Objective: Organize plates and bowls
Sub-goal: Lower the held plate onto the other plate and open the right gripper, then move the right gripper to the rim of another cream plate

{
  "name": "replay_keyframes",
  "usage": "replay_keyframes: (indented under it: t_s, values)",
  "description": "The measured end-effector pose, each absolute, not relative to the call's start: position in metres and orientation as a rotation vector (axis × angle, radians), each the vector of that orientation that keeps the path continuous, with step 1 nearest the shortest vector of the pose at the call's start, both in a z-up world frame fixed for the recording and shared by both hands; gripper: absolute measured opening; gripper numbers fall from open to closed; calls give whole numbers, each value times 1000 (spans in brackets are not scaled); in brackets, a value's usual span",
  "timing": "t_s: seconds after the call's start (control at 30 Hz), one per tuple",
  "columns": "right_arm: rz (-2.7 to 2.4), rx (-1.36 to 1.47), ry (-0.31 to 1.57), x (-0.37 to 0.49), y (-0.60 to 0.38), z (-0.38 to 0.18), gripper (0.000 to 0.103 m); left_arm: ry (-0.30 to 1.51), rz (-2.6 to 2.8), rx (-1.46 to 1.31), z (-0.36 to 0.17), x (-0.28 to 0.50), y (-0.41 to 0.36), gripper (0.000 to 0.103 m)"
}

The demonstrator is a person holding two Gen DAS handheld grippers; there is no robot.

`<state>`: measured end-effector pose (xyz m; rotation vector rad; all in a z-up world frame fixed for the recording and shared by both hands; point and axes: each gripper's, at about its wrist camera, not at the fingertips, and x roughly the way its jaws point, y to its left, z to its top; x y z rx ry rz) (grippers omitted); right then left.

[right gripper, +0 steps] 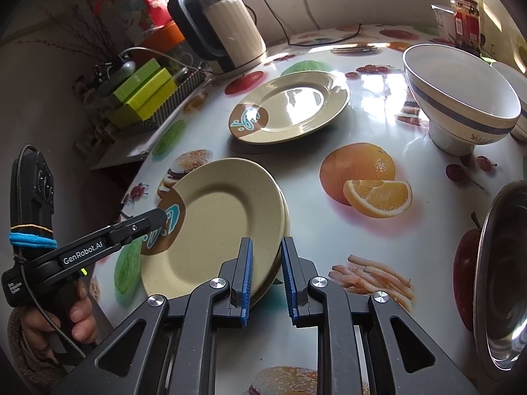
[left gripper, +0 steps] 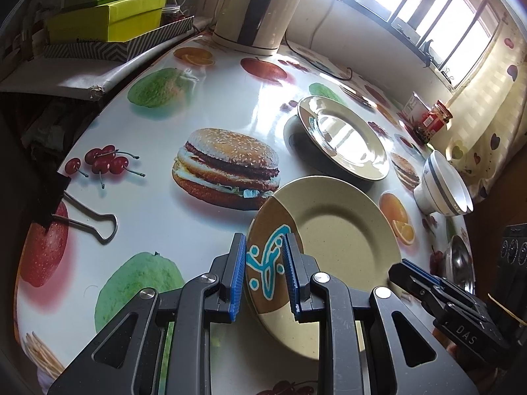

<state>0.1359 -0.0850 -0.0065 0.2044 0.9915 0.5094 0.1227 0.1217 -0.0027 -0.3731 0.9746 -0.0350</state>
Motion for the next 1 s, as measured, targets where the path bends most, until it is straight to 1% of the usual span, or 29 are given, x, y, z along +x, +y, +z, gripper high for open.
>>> replay_keyframes:
  t_s: [0.13,0.23,0.3,0.37,0.5,1.0]
  values:
    - [507,210,995,136,-86,-7,20,964,-36,-370,0,123,122,24]
    - [511,217,989,137,-87,-5,24,957,-31,-360,4,124,122,24]
    - [512,211,984,137,-86,-3,32,955,-29,-358,6,125,123,24]
    - [509,203,979,136,-86,-1,38,951,-28,-352,9,127,123,24]
    - [498,204,968,139,-88,5,45,943,-29,-345,15,130,123,24]
    - [435,225,927,173,-100,28,50,935,-72,-339,36,174,125,24]
